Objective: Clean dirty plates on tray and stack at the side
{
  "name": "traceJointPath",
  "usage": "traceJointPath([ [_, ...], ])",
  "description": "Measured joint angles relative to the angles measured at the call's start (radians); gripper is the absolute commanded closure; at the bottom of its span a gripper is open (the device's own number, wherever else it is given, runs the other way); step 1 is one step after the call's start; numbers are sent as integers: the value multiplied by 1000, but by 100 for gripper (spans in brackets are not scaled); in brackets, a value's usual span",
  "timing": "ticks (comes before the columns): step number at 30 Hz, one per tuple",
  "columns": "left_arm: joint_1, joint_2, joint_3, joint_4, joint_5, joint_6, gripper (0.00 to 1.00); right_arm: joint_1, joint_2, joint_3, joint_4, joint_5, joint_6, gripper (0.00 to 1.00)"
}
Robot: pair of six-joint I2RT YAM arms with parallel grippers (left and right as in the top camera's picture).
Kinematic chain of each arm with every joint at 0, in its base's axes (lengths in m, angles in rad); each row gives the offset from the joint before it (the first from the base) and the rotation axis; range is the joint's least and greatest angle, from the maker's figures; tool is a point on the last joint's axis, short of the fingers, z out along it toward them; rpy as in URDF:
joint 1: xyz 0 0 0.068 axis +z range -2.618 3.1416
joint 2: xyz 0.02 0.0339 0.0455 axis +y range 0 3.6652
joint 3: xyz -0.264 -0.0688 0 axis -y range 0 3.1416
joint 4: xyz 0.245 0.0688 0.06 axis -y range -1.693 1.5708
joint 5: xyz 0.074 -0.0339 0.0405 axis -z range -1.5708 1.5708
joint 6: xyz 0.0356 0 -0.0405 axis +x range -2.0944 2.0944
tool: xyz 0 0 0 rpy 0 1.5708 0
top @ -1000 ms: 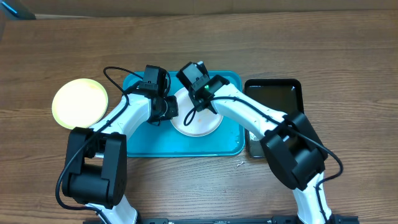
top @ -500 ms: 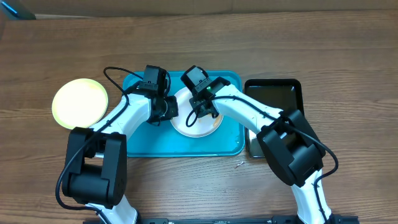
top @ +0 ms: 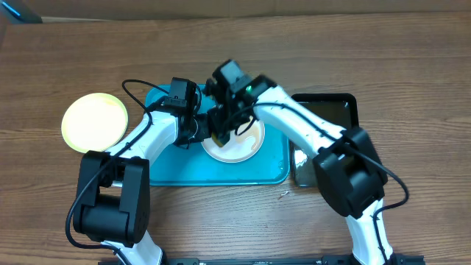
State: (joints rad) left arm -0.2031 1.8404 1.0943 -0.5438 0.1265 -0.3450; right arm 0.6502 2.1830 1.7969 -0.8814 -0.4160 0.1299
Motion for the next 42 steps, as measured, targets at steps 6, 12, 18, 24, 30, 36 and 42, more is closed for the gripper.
traceJointPath([
  [6, 0, 0, 0, 0, 2, 0, 95, -158, -95, 84, -226, 37, 0, 96],
  [12, 0, 0, -1, -1, 0, 0, 90, -335, -155, 87, -454, 190, 0, 96],
  [18, 0, 0, -2, -2, 0, 0, 84, -449, -155, -74, -427, 319, 1, 96],
  [24, 0, 0, -2, -2, 0, 0, 76, -518, -155, -289, -260, 357, 20, 64],
  [30, 0, 0, -2, -2, 0, 0, 83, -506, -155, -373, -219, 367, 16, 45],
  [36, 0, 0, -2, 2, 1, 8, 96, -523, -155, -235, -399, 367, 21, 28],
  [42, 0, 0, 23, -66, -2, 21, 96, -632, -158, 33, -499, 368, 28, 0],
])
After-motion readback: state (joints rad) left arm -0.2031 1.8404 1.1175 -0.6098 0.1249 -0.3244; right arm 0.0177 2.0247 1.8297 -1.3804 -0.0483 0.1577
